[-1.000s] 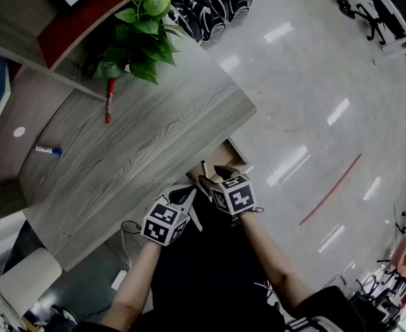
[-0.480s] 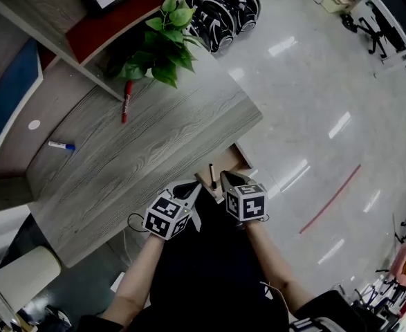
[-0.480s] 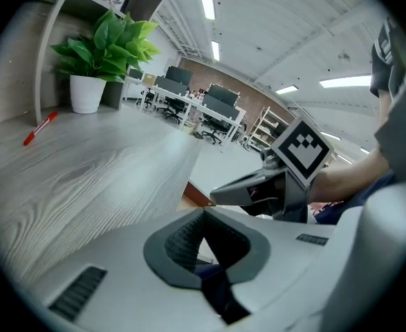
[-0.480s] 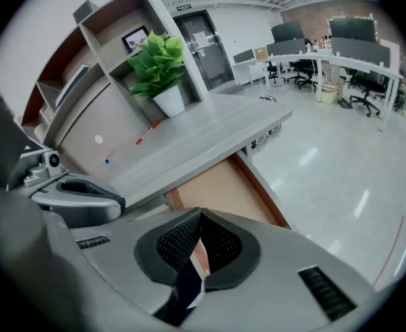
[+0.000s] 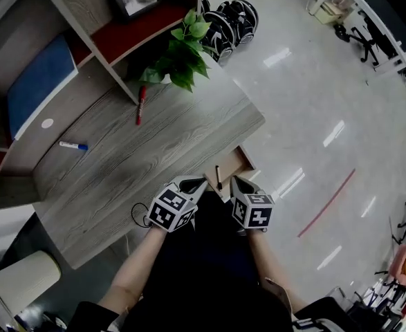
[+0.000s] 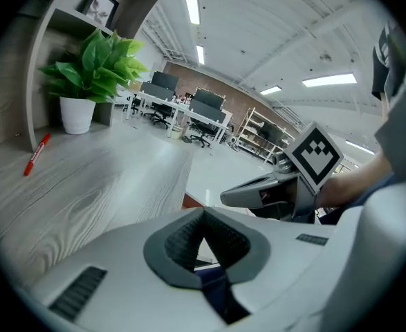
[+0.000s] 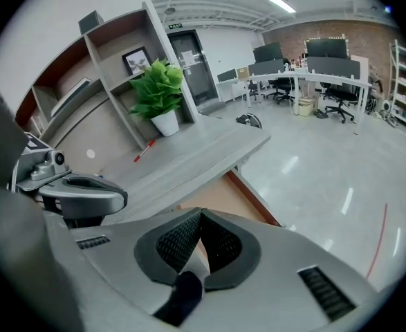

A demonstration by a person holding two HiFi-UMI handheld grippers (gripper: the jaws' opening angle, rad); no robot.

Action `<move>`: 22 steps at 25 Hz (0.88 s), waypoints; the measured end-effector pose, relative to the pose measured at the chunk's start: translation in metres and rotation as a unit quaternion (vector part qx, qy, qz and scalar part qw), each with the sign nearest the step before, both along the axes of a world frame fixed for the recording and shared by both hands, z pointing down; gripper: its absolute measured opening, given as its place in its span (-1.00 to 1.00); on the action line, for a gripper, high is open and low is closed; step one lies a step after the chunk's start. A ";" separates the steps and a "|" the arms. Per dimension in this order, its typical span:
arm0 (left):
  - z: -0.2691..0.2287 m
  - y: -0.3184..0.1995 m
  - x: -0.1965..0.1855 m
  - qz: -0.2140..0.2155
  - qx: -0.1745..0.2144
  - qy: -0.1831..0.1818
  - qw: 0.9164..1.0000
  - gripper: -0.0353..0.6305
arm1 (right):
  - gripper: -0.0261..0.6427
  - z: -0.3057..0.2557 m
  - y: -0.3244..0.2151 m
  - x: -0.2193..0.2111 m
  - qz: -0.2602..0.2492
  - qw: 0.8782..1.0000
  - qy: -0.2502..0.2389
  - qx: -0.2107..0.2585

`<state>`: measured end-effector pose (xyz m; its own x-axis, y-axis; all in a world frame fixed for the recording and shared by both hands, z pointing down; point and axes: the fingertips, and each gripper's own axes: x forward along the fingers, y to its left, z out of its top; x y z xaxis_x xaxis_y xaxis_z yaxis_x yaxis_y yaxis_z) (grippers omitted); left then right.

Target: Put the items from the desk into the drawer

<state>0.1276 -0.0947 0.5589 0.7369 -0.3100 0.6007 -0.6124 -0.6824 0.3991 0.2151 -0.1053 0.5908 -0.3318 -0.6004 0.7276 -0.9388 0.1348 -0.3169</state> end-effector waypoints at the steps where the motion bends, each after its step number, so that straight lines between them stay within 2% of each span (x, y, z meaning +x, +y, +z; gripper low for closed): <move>1: -0.005 -0.001 -0.003 -0.003 0.002 0.001 1.000 -0.82 | -0.95 -0.004 0.000 -0.003 -0.001 1.000 -0.001 0.003; 6: -0.018 -0.008 -0.035 -0.039 0.023 -0.015 0.999 -0.82 | -0.95 -0.023 -0.011 -0.038 -0.037 0.999 -0.025 0.028; 11: -0.019 -0.006 -0.094 -0.118 0.027 -0.026 0.992 -0.82 | -0.95 -0.031 -0.024 -0.090 -0.110 0.993 -0.024 0.041; 16: -0.017 0.010 -0.156 -0.205 0.022 -0.031 0.978 -0.82 | -0.95 -0.034 -0.033 -0.147 -0.184 0.981 -0.022 0.049; 22: -0.016 0.041 -0.226 -0.293 0.019 -0.031 0.956 -0.82 | -0.95 -0.036 -0.023 -0.223 -0.264 0.963 -0.020 0.051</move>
